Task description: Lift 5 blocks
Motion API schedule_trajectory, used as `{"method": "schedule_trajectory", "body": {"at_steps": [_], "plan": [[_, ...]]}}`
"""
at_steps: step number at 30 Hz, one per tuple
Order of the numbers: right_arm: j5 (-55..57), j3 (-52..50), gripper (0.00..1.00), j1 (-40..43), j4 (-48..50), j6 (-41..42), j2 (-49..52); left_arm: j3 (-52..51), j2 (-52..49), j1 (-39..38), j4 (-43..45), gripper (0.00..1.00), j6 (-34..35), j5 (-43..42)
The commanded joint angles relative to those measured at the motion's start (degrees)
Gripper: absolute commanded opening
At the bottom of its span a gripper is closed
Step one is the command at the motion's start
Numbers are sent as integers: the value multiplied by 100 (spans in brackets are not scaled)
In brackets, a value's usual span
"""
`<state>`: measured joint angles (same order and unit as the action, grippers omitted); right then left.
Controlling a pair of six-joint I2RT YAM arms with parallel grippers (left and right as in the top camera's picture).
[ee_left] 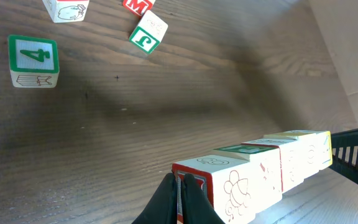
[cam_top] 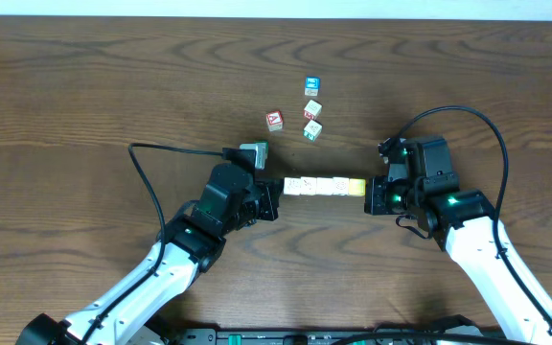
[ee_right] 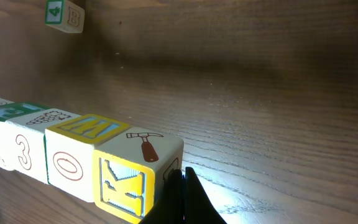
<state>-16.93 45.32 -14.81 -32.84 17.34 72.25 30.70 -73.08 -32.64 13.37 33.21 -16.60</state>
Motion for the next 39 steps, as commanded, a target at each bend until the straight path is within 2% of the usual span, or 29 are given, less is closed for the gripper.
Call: {"method": "schedule_trajectory", "body": {"at_steps": [1,33,39], "plan": [[-2065,273,1,-437,129,-111,-79,260,17,-317,175,7,48,-1443],[-2061,273,1,-437,90,-111,-79,260,17,-317,166,7,50,-1447],[-2028,273,1,-437,83,-111,-79,260,15,-317,-63,7,68,-1445]]}}
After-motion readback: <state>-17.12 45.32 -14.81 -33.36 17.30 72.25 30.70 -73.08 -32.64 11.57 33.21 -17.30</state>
